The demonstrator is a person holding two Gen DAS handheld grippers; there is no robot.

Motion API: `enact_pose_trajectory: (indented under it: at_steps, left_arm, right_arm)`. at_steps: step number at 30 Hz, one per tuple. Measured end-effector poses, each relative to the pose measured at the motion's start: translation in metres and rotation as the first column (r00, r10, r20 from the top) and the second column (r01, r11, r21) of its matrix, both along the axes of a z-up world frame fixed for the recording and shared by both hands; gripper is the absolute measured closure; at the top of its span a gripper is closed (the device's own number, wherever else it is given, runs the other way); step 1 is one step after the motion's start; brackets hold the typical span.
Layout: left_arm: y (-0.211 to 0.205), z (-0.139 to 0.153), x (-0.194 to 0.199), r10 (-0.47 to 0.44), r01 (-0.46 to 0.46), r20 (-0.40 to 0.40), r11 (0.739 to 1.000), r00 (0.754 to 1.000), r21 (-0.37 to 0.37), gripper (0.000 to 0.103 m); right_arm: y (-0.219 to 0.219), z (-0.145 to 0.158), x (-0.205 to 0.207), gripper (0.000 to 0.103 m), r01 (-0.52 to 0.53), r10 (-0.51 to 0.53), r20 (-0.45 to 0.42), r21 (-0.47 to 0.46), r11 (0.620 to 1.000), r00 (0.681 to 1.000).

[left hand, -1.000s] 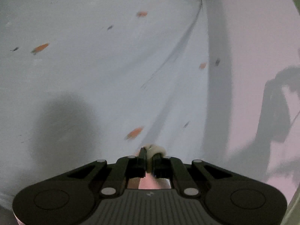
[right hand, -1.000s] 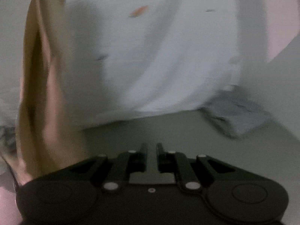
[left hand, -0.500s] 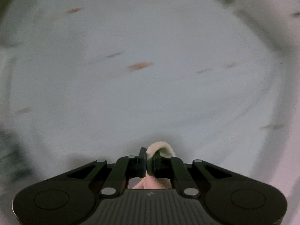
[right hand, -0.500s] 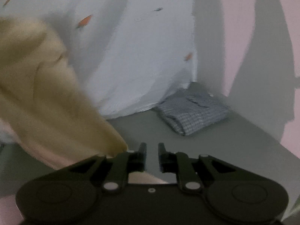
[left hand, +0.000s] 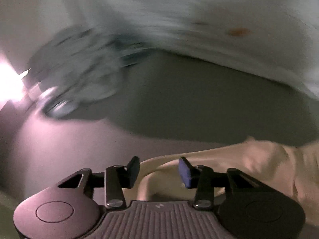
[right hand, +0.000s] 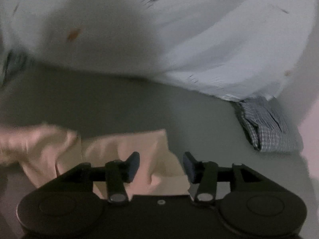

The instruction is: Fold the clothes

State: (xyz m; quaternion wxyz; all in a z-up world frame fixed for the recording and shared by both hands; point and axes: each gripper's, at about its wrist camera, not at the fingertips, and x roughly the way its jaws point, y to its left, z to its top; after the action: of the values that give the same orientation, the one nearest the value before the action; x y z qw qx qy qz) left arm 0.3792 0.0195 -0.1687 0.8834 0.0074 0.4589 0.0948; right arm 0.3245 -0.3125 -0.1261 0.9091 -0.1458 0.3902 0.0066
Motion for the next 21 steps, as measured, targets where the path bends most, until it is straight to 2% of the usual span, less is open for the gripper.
enact_pose_trajectory:
  at_steps: [2, 3, 5, 7, 8, 10, 12, 14, 16, 17, 19, 21]
  left_arm:
    - [-0.027, -0.014, 0.028, -0.173, 0.172, 0.010, 0.985, 0.985, 0.032, 0.052]
    - [-0.043, -0.022, 0.033, -0.251, 0.250, 0.013, 0.967, 0.968, 0.047, 0.051]
    - [-0.066, -0.034, 0.055, -0.395, 0.393, 0.018, 0.917, 0.918, 0.072, 0.051]
    - [-0.089, -0.037, 0.077, -0.529, 0.527, 0.021, 0.848, 0.849, 0.062, 0.047]
    - [-0.100, -0.041, 0.084, -0.597, 0.596, 0.023, 0.802, 0.802, 0.051, 0.045]
    - [-0.116, -0.051, 0.096, -0.699, 0.698, 0.019, 0.714, 0.714, 0.051, 0.032]
    - [-0.135, -0.062, 0.101, -0.780, 0.778, -0.007, 0.623, 0.626, 0.078, 0.032]
    - [-0.146, -0.074, 0.104, -0.834, 0.832, -0.036, 0.545, 0.551, 0.099, 0.032]
    - [-0.155, -0.078, 0.104, -0.870, 0.870, -0.050, 0.486, 0.490, 0.080, 0.032]
    - [-0.156, -0.080, 0.105, -0.884, 0.885, -0.051, 0.462, 0.464, 0.057, 0.032]
    - [-0.157, -0.087, 0.110, -0.900, 0.901, -0.053, 0.433, 0.433, 0.022, 0.032]
    - [-0.157, -0.093, 0.115, -0.913, 0.914, -0.056, 0.405, 0.404, -0.012, 0.032]
  right_arm:
    - [0.014, -0.015, -0.003, 0.050, -0.073, 0.068, -0.052, -0.117, 0.990, 0.996]
    - [0.018, -0.021, -0.005, 0.048, -0.110, 0.098, -0.076, -0.169, 0.980, 0.992]
    - [0.022, -0.032, -0.013, 0.040, -0.180, 0.155, -0.119, -0.243, 0.953, 0.981]
    - [0.025, -0.039, -0.020, 0.034, -0.234, 0.194, -0.162, -0.280, 0.931, 0.968]
    - [0.024, -0.043, -0.022, 0.032, -0.245, 0.197, -0.183, -0.291, 0.925, 0.963]
    - [0.023, -0.049, -0.026, 0.032, -0.261, 0.193, -0.234, -0.310, 0.914, 0.953]
    - [0.020, -0.058, -0.028, 0.032, -0.286, 0.197, -0.276, -0.334, 0.898, 0.941]
    - [0.020, -0.066, -0.035, 0.032, -0.315, 0.207, -0.300, -0.378, 0.871, 0.931]
    - [0.022, -0.073, -0.038, 0.032, -0.342, 0.219, -0.304, -0.448, 0.826, 0.927]
    - [0.023, -0.077, -0.039, 0.032, -0.362, 0.236, -0.300, -0.495, 0.790, 0.924]
    - [0.028, -0.085, -0.042, 0.032, -0.426, 0.302, -0.304, -0.570, 0.702, 0.904]
    - [0.032, -0.093, -0.045, 0.031, -0.495, 0.391, -0.308, -0.618, 0.611, 0.867]
